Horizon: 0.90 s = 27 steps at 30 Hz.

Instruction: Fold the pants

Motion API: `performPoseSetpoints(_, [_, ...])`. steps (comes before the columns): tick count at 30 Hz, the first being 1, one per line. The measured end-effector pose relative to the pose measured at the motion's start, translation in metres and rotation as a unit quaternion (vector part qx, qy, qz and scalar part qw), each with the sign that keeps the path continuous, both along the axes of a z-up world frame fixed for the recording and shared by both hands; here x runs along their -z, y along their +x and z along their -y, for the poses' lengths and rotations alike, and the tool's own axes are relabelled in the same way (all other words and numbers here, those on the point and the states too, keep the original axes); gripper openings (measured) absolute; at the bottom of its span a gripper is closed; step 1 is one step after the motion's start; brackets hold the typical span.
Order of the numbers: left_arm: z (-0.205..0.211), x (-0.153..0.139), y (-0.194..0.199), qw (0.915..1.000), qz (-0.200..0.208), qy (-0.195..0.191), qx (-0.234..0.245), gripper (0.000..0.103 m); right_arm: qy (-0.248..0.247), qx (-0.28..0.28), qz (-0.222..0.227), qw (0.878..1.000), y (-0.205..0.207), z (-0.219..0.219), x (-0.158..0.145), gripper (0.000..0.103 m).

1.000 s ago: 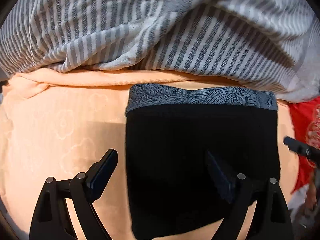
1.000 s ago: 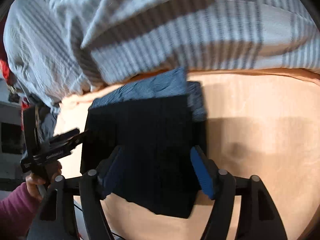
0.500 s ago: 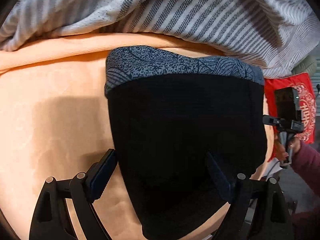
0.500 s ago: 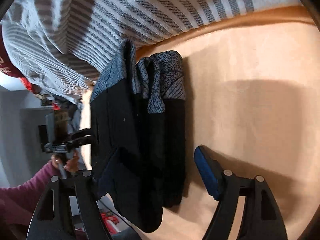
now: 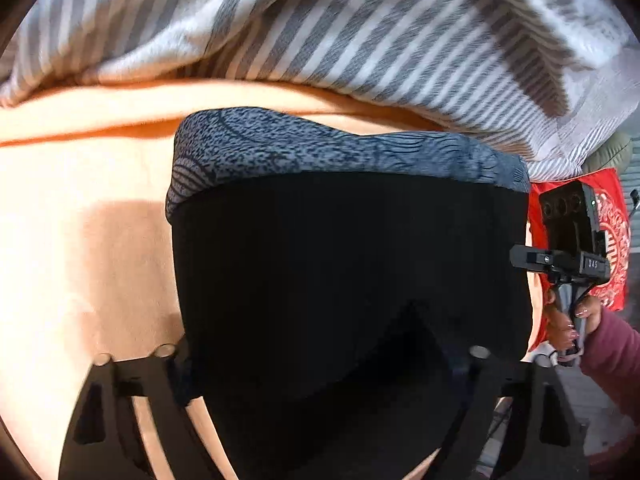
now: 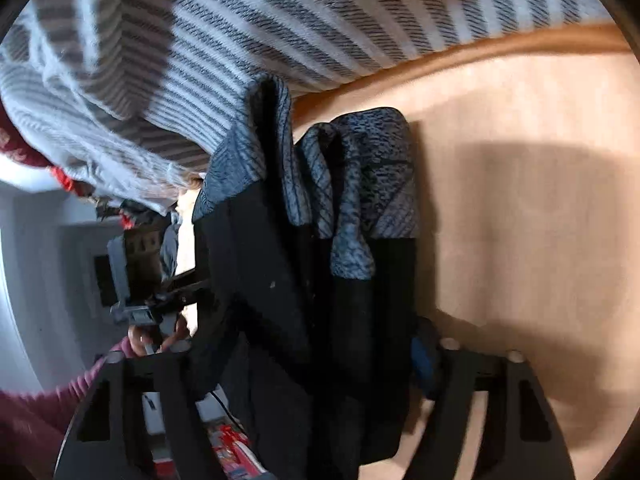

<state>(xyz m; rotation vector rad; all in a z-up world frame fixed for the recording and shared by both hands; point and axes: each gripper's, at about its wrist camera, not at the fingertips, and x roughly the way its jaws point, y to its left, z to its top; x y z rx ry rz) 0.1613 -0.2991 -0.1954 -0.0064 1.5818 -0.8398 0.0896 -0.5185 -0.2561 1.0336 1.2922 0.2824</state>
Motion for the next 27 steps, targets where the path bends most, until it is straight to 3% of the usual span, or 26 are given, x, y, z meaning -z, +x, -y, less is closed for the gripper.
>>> performPoseSetpoints(2, [0.002, -0.014, -0.007, 0.9998, 0.020, 0.006, 0.004, 0.068, 0.000, 0.004, 0.001, 1.000, -0.002, -0.003, -0.010, 0.052])
performPoseSetpoints(4, [0.001, -0.028, -0.013, 0.9994, 0.034, 0.010, 0.004, 0.062, 0.007, 0.012, 0.003, 1.000, -0.006, -0.006, -0.018, 0.048])
performPoseSetpoints(13, [0.003, -0.077, -0.069, 0.9987, 0.046, 0.014, 0.019, 0.062, 0.023, 0.032, 0.004, 0.999, -0.047, -0.025, -0.064, 0.047])
performPoseSetpoints(21, [0.006, -0.064, -0.119, 0.9995, 0.018, 0.024, 0.012, 0.062, 0.017, 0.049, -0.024, 0.998, -0.110, -0.024, -0.070, 0.047])
performPoseSetpoints(22, [0.008, -0.059, -0.121, 0.9993, 0.018, 0.030, 0.011, 0.062, 0.013, 0.052, -0.029, 0.998, -0.118, -0.025, -0.067, 0.047])
performPoseSetpoints(25, [0.011, -0.053, -0.129, 0.9959, 0.047, 0.077, 0.002, 0.083, 0.001, 0.058, -0.050, 0.997, -0.136, -0.012, -0.049, 0.051])
performPoseSetpoints(27, [0.006, -0.060, -0.129, 0.9938, 0.066, 0.089, -0.002, 0.083, -0.012, 0.066, -0.071, 0.995, -0.142, -0.009, -0.043, 0.058])
